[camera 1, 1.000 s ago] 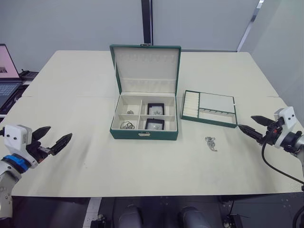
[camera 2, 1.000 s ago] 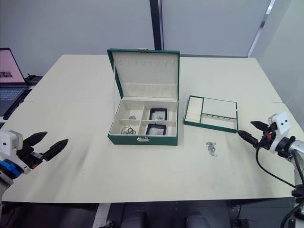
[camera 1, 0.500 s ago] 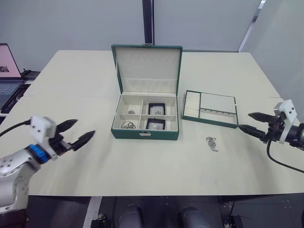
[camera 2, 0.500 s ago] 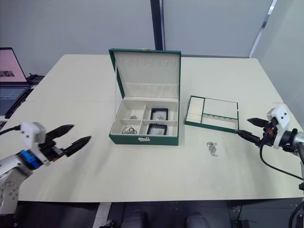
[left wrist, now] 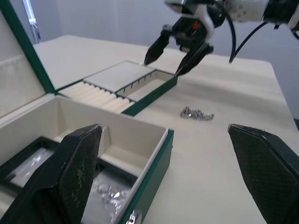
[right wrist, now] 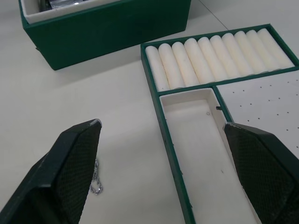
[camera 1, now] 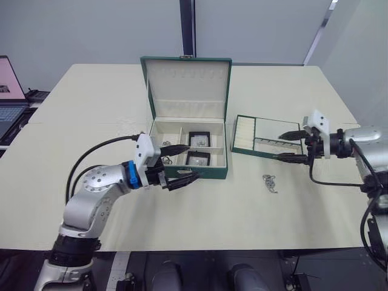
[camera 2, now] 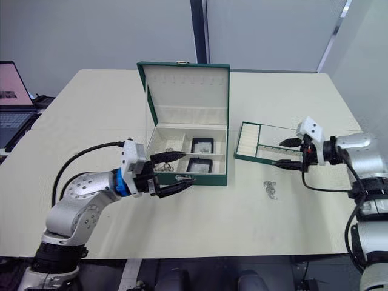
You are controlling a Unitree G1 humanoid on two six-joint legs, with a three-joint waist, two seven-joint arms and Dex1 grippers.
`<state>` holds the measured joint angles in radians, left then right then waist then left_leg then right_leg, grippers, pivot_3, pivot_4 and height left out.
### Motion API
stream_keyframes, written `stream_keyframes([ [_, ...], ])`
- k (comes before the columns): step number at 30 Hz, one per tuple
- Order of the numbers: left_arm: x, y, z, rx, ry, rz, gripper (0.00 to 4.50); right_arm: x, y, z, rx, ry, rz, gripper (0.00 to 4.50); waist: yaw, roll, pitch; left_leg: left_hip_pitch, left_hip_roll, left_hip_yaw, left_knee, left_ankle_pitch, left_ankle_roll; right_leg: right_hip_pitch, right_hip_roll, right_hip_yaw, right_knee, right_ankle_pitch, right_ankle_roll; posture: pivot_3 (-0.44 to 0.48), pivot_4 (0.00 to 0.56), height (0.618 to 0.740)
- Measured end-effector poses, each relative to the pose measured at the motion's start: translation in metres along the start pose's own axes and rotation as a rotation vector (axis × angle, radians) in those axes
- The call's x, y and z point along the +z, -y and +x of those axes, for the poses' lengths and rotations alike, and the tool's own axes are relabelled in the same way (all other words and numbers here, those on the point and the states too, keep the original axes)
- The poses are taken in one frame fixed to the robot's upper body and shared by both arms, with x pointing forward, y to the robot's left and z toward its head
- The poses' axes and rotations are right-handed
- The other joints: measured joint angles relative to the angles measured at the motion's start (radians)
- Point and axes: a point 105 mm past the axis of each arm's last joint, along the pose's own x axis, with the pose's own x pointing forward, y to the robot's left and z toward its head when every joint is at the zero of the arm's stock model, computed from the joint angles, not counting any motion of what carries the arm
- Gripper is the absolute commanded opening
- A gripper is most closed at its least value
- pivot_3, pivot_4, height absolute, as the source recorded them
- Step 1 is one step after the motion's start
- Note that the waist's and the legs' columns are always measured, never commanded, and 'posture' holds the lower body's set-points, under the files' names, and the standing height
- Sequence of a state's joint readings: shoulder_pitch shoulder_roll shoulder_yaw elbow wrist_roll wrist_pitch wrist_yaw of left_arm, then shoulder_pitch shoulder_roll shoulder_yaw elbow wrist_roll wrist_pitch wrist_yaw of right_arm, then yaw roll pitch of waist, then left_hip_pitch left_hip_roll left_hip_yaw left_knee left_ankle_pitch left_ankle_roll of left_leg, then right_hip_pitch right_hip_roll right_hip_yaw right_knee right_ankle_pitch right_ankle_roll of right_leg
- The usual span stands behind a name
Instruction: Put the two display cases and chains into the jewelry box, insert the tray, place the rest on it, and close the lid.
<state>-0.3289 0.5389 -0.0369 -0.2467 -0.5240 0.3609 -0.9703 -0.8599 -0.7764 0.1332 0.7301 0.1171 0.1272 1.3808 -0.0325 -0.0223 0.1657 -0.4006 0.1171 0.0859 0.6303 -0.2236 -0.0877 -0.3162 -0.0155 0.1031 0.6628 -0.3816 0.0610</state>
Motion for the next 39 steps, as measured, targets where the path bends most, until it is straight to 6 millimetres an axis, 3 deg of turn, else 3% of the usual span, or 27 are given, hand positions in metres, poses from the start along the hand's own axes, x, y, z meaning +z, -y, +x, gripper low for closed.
stream_keyframes([
  [8,0.013,0.012,0.044,-0.042,0.110,0.037,4.50,-0.006,0.006,0.020,0.034,-0.057,-0.026,4.44,0.000,0.000,0.000,0.001,0.000,0.000,0.001,0.000,0.000,0.001,0.000,0.000,0.000,0.000,0.000,0.000,0.150,0.740],
  [21,0.009,0.009,0.056,0.036,0.137,0.061,4.50,-0.024,0.002,0.035,0.058,-0.138,-0.037,4.44,-0.001,0.000,0.000,0.001,0.000,0.000,0.001,0.000,0.000,0.001,0.000,0.000,0.001,0.000,0.000,0.000,0.150,0.740],
  [24,0.010,0.009,0.057,0.045,0.140,0.069,4.50,-0.024,0.003,0.039,0.052,-0.133,-0.029,3.87,-0.001,0.000,0.000,0.001,0.000,0.000,0.001,0.000,0.000,0.001,0.000,0.000,0.001,0.000,0.000,0.000,0.150,0.740],
  [28,0.011,0.008,0.057,0.055,0.149,0.069,4.50,-0.022,0.003,0.041,0.048,-0.129,-0.031,2.44,0.000,0.000,0.000,0.001,0.000,0.000,0.001,0.000,0.000,0.001,0.000,0.000,0.001,0.000,0.000,0.000,0.150,0.740],
  [37,0.011,0.008,0.057,0.056,0.150,0.070,4.50,-0.022,0.004,0.041,0.047,-0.130,-0.043,0.10,0.000,0.000,0.000,0.001,0.000,0.000,0.001,0.000,0.000,0.001,0.000,0.000,0.001,0.000,0.000,0.000,0.150,0.740],
  [39,0.011,0.008,0.058,0.056,0.152,0.070,4.50,-0.021,0.003,0.042,0.047,-0.126,-0.045,0.02,0.000,0.000,0.000,0.001,0.000,0.000,0.001,0.000,0.000,0.002,0.000,-0.001,0.001,0.000,0.000,0.000,0.150,0.740],
])
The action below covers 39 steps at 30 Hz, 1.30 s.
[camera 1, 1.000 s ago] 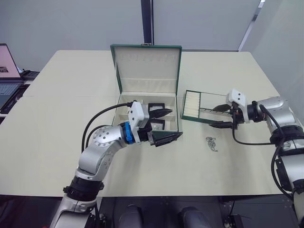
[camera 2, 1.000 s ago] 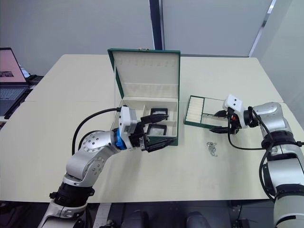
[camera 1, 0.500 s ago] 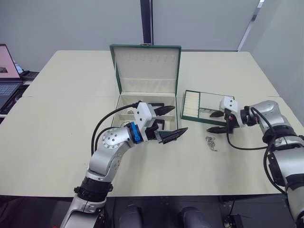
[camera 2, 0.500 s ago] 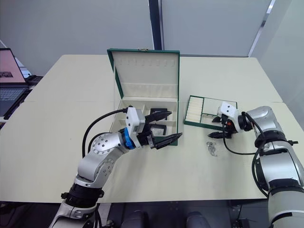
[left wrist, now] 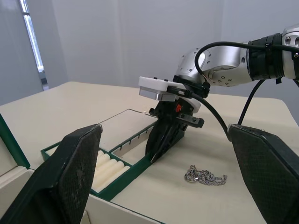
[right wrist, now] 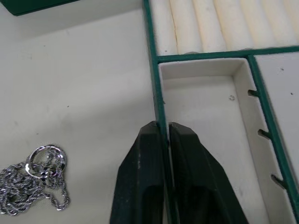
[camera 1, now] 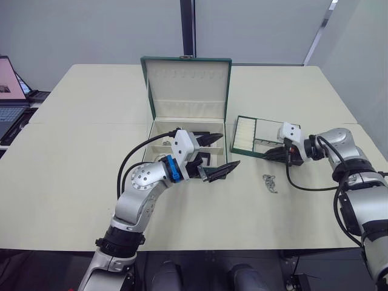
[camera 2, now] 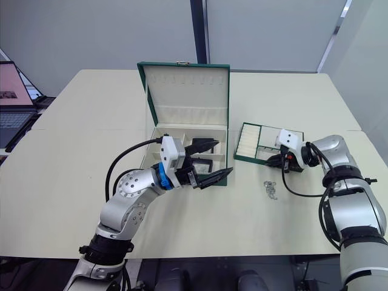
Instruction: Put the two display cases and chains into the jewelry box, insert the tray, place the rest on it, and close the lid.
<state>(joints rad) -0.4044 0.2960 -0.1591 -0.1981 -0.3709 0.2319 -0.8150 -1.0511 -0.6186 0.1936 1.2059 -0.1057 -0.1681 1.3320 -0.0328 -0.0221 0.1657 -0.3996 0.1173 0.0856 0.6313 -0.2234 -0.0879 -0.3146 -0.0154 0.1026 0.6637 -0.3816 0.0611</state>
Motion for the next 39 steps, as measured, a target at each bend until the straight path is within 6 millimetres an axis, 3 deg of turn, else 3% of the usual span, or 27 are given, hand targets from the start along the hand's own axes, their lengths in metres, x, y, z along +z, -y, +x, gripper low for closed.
stream_keyframes([
  [15,0.001,-0.002,0.002,0.000,0.002,0.005,4.50,0.001,0.001,-0.004,0.001,0.014,0.010,0.02,0.000,0.000,0.000,0.000,0.000,0.000,0.000,0.000,0.000,0.000,0.000,0.000,0.000,0.000,0.000,0.000,0.150,0.740],
  [20,0.004,-0.009,-0.005,0.032,-0.005,0.020,4.50,0.008,0.005,-0.025,0.010,0.017,0.016,0.02,0.000,0.002,0.001,0.000,0.000,0.000,0.000,0.000,0.000,0.000,0.000,0.000,0.000,0.000,0.000,0.000,0.150,0.740],
  [26,0.006,-0.014,-0.022,0.077,-0.024,0.030,4.50,0.040,0.008,-0.060,-0.002,0.007,-0.081,0.02,0.002,0.004,0.003,0.000,0.000,0.000,-0.001,0.000,0.000,0.000,0.000,0.000,0.000,0.000,0.000,0.000,0.150,0.740],
  [29,0.003,-0.011,-0.035,0.093,-0.048,0.015,4.50,0.046,-0.003,-0.069,0.027,0.000,-0.099,0.02,0.003,0.004,0.003,-0.001,0.000,0.000,-0.001,0.000,0.000,0.000,0.000,0.000,-0.001,0.000,0.000,0.000,0.150,0.740],
  [34,0.000,-0.004,-0.068,0.143,-0.098,-0.021,4.50,0.056,-0.041,-0.084,0.104,-0.007,-0.088,0.02,0.003,0.005,0.003,-0.001,0.000,-0.001,-0.003,0.000,0.000,0.000,0.000,0.000,-0.001,0.000,0.000,0.000,0.150,0.740],
  [39,0.003,0.000,-0.105,0.258,-0.129,-0.043,4.50,0.089,-0.080,-0.074,0.196,0.055,-0.098,0.02,-0.008,0.005,0.003,0.001,0.000,-0.002,-0.003,0.000,0.000,0.001,0.000,0.000,0.000,0.000,0.000,0.000,0.150,0.740],
])
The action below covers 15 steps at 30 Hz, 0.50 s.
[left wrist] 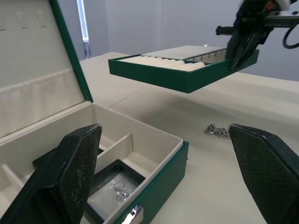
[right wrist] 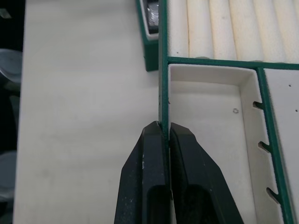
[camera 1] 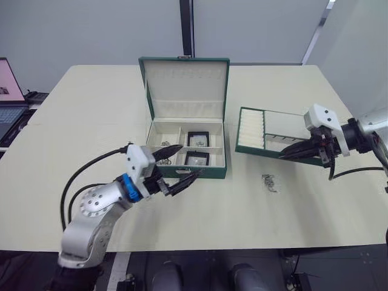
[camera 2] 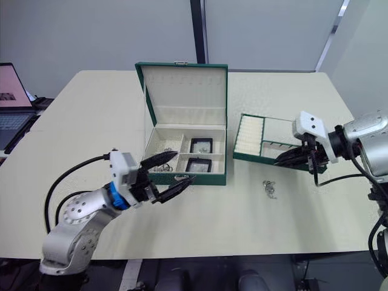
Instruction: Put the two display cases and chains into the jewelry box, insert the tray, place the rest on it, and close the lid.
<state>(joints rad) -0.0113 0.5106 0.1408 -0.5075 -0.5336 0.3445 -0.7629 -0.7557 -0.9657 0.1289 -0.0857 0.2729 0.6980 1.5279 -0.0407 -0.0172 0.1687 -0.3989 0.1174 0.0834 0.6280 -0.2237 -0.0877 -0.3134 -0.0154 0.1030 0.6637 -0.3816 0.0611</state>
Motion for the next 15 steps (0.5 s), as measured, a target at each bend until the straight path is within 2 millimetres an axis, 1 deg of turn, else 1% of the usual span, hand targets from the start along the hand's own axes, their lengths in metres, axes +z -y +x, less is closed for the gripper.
stream_keyframes([
  [2,-0.004,-0.003,-0.016,0.062,-0.024,-0.021,4.50,0.011,-0.005,0.012,0.000,0.021,-0.013,0.02,0.002,0.000,0.000,0.000,0.000,-0.001,0.000,0.000,0.000,0.000,0.000,-0.001,0.000,0.000,0.000,0.000,0.150,0.740],
  [4,-0.006,-0.006,-0.028,0.117,-0.044,-0.035,4.50,0.017,-0.005,0.024,-0.017,0.033,-0.012,0.02,0.004,-0.002,0.000,-0.001,0.000,-0.001,0.000,0.000,0.000,0.000,0.000,-0.001,0.000,0.000,0.000,0.000,0.150,0.740],
  [7,-0.002,-0.009,-0.048,0.210,-0.049,-0.039,4.50,0.030,-0.005,0.046,-0.030,0.050,0.008,0.02,0.008,-0.002,0.001,-0.001,0.000,0.000,0.000,0.000,0.000,-0.002,-0.001,0.000,0.000,0.000,0.000,0.000,0.150,0.740],
  [10,0.001,-0.008,-0.063,0.271,-0.060,-0.045,4.50,0.046,-0.007,0.063,-0.027,0.065,-0.004,0.02,0.008,-0.003,0.001,-0.002,0.000,0.000,0.000,0.000,0.000,-0.003,-0.001,0.000,-0.001,0.000,0.000,0.000,0.150,0.740],
  [13,-0.008,-0.004,-0.081,0.321,-0.105,-0.078,4.50,0.064,-0.007,0.084,-0.002,0.098,-0.023,0.02,0.007,-0.003,0.001,-0.002,0.000,0.000,-0.001,0.000,0.000,-0.004,-0.001,0.000,-0.001,0.000,0.000,0.000,0.150,0.740],
  [15,-0.014,-0.001,-0.094,0.352,-0.138,-0.097,4.50,0.072,-0.010,0.099,0.028,0.104,-0.035,0.02,0.005,-0.004,0.001,-0.002,0.000,0.000,-0.001,0.000,0.000,-0.005,0.000,0.000,0.000,0.000,0.000,0.000,0.150,0.740],
])
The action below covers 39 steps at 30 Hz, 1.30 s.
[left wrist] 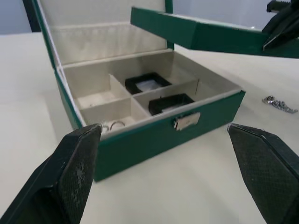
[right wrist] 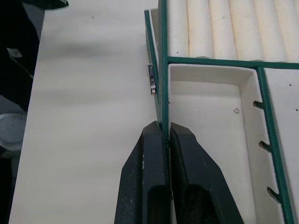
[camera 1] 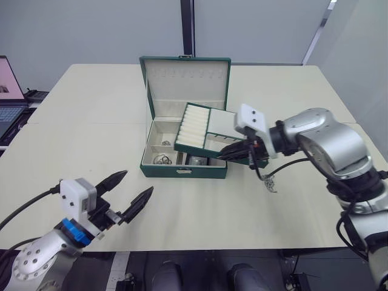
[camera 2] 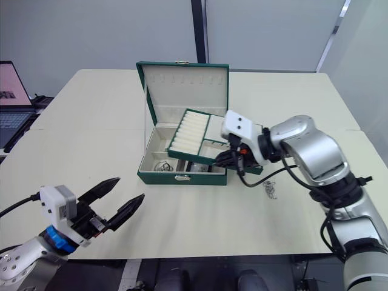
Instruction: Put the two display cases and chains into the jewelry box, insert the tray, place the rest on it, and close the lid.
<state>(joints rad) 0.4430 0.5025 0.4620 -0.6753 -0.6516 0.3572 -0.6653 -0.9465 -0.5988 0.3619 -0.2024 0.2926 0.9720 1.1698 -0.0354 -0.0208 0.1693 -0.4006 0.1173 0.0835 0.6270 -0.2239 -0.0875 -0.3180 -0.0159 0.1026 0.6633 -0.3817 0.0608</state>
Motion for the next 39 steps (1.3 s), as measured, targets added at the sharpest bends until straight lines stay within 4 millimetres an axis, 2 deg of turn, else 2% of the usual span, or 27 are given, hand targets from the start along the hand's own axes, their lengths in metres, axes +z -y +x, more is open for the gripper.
stream_keyframes([
  [3,-0.007,-0.005,-0.016,0.049,-0.022,-0.008,4.50,0.002,-0.001,0.024,0.040,-0.012,-0.023,0.02,0.000,0.000,0.000,0.000,0.000,0.000,0.000,0.000,0.000,-0.001,0.000,0.000,0.000,0.000,0.000,0.000,0.150,0.740],
  [6,-0.006,-0.011,-0.025,0.090,-0.018,0.005,4.50,0.000,-0.001,0.038,0.064,-0.042,-0.068,0.02,0.003,-0.002,0.000,0.000,0.000,0.000,0.000,-0.002,0.003,-0.004,0.000,-0.001,0.000,0.000,0.000,0.000,0.150,0.740],
  [10,-0.004,-0.012,-0.031,0.127,0.002,0.001,4.50,-0.006,0.007,0.051,0.062,-0.065,-0.095,0.02,0.002,-0.003,-0.001,0.000,0.000,0.000,0.000,-0.002,0.004,-0.004,0.000,-0.001,0.000,0.000,0.000,0.000,0.150,0.740],
  [17,-0.003,-0.006,-0.046,0.163,0.011,-0.045,4.50,0.006,0.020,0.064,0.047,-0.067,-0.132,0.02,-0.013,-0.003,-0.001,0.000,0.000,0.000,-0.001,-0.002,0.004,-0.003,0.000,0.000,0.000,0.000,-0.001,0.000,0.150,0.740],
  [24,0.001,-0.008,-0.045,0.174,0.034,-0.036,4.50,0.011,0.017,0.079,0.069,-0.054,-0.140,0.02,-0.019,-0.003,-0.001,0.000,0.000,0.000,-0.001,-0.002,0.004,-0.004,0.000,-0.001,0.000,0.000,-0.001,0.000,0.150,0.740],
  [39,0.007,-0.012,-0.037,0.180,0.075,-0.006,4.50,0.011,0.020,0.088,0.023,-0.109,-0.151,0.02,-0.021,-0.004,-0.002,0.000,0.000,0.000,-0.001,-0.002,0.004,-0.004,0.000,-0.001,0.000,0.000,-0.001,0.000,0.150,0.740],
])
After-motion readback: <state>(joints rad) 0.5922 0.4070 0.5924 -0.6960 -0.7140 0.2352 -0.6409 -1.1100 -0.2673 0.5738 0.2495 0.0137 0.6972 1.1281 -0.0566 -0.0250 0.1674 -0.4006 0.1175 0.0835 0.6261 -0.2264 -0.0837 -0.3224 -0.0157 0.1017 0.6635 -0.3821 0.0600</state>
